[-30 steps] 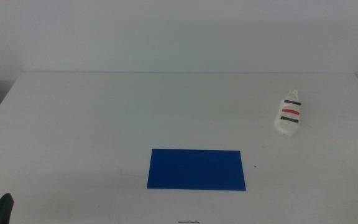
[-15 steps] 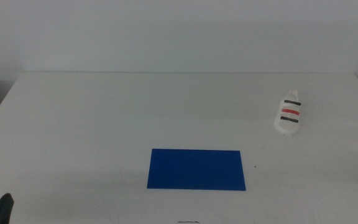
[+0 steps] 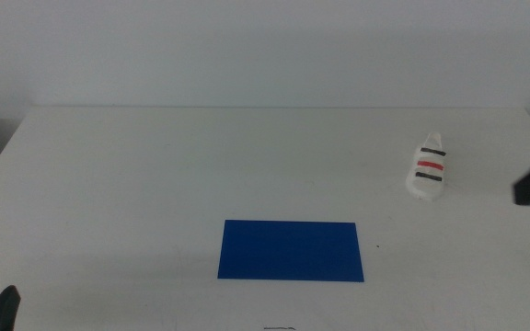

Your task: Use one arm to grab the shoe from the table and place it on the mat.

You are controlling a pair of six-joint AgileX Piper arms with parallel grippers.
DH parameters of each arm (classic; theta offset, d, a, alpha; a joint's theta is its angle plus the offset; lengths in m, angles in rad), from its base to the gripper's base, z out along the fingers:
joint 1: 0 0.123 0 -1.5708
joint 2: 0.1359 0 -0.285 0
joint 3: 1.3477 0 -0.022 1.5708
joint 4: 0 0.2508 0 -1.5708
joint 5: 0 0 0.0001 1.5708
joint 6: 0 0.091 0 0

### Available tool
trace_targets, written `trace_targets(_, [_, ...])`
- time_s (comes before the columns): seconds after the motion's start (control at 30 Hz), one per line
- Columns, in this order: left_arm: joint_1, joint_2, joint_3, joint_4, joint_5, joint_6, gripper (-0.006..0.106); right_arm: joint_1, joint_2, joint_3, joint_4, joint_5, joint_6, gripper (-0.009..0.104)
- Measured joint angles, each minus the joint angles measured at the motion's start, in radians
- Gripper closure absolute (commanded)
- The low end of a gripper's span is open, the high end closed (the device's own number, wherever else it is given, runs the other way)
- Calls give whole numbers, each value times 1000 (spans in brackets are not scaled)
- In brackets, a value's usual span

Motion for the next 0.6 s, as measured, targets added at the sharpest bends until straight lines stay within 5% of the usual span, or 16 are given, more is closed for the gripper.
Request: trace_targets(0.6, [0, 0, 0, 0, 0, 0, 7, 17, 757, -654, -28, 98, 231, 1])
